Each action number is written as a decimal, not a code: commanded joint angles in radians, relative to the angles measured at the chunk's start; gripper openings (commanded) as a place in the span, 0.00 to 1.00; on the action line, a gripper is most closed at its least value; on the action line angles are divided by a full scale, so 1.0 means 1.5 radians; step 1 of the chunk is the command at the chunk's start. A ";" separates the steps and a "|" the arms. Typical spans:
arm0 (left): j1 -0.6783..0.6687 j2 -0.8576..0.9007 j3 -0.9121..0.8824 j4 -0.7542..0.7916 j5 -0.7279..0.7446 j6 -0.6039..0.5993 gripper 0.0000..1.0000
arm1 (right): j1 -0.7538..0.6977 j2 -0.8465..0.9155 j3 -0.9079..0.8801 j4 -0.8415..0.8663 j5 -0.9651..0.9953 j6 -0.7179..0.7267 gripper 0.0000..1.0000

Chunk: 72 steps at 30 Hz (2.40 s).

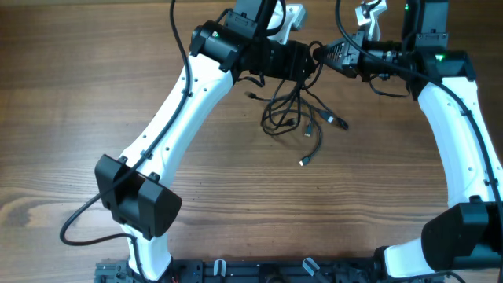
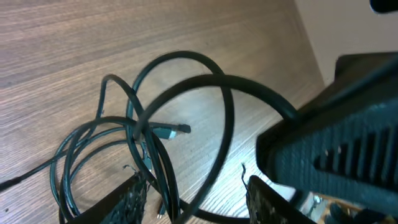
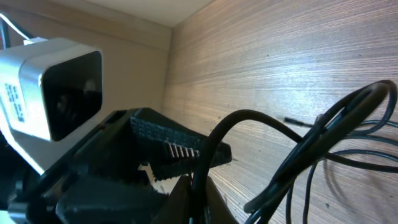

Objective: Untangle cables

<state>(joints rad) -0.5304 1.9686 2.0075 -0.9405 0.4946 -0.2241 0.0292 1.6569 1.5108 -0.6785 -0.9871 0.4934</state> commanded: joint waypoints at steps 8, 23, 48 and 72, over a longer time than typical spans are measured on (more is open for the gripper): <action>-0.011 0.057 0.001 0.001 -0.016 -0.031 0.54 | -0.001 0.003 0.009 0.010 -0.024 0.003 0.04; -0.002 0.075 0.001 -0.015 -0.096 -0.036 0.04 | -0.056 0.003 0.009 -0.014 0.073 -0.008 0.04; 0.283 -0.139 0.001 -0.100 -0.167 -0.049 0.04 | -0.209 0.005 -0.013 -0.172 0.526 -0.038 0.04; 0.335 -0.138 0.001 -0.149 -0.171 -0.048 0.09 | -0.167 -0.036 0.020 -0.121 0.256 -0.204 0.04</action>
<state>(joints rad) -0.0536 1.7882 1.9961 -1.1748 0.3492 -0.2779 -0.2321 1.6547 1.4986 -0.8738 -0.6147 0.2516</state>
